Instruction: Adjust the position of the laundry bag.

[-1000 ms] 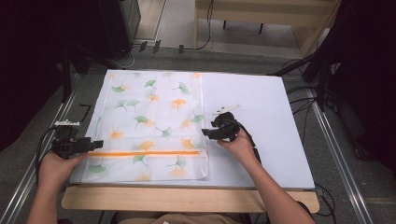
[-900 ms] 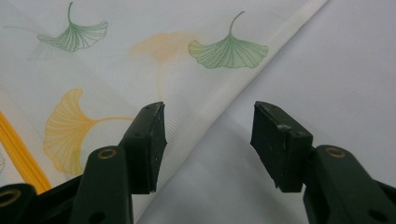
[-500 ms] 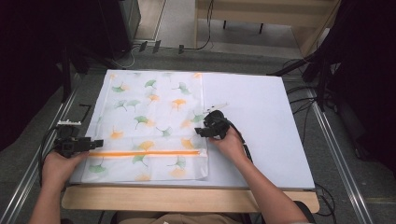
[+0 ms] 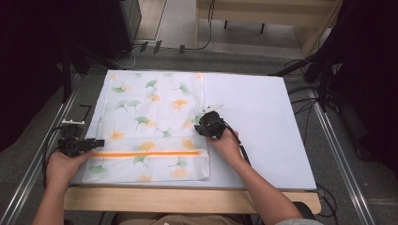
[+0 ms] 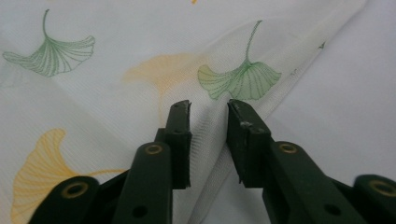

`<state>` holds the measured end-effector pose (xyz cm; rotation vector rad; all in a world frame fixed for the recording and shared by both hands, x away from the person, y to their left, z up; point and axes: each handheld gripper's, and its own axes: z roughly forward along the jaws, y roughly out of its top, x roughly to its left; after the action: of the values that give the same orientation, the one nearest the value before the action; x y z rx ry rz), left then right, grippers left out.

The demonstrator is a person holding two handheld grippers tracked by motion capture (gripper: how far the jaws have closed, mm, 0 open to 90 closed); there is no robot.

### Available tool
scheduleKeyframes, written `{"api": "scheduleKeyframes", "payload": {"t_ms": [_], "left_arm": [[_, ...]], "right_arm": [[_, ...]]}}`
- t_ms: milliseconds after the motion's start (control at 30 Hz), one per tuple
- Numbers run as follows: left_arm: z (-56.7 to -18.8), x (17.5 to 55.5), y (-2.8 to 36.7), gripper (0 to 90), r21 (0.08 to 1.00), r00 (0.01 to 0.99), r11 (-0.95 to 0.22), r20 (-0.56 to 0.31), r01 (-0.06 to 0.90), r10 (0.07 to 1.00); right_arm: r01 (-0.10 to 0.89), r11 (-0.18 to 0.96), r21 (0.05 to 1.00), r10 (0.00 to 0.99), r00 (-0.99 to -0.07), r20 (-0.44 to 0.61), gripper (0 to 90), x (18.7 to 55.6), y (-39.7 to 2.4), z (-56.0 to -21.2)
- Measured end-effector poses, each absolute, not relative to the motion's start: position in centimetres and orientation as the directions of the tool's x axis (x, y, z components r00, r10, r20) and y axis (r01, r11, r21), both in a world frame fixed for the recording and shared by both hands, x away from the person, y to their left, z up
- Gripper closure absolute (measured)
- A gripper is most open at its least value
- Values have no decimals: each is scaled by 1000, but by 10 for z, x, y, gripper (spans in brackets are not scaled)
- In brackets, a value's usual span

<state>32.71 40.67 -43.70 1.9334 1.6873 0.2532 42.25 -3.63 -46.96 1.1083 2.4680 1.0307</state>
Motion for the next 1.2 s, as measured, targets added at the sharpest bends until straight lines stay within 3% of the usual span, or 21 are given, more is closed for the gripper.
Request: {"api": "scheduleKeyframes", "payload": {"t_ms": [300,833,1200], "left_arm": [[-437,329,402,841,508,208,-74,-212,858,955],[-431,330,397,859,526,238,-87,-227,846,944],[-428,348,369,859,535,332,-150,-263,832,906]], "right_arm": [[558,468,686,725,-686,63,884,422,-36,-468],[576,441,688,729,-677,99,893,425,-49,-462],[633,384,672,774,-618,140,893,427,-85,-456]]}}
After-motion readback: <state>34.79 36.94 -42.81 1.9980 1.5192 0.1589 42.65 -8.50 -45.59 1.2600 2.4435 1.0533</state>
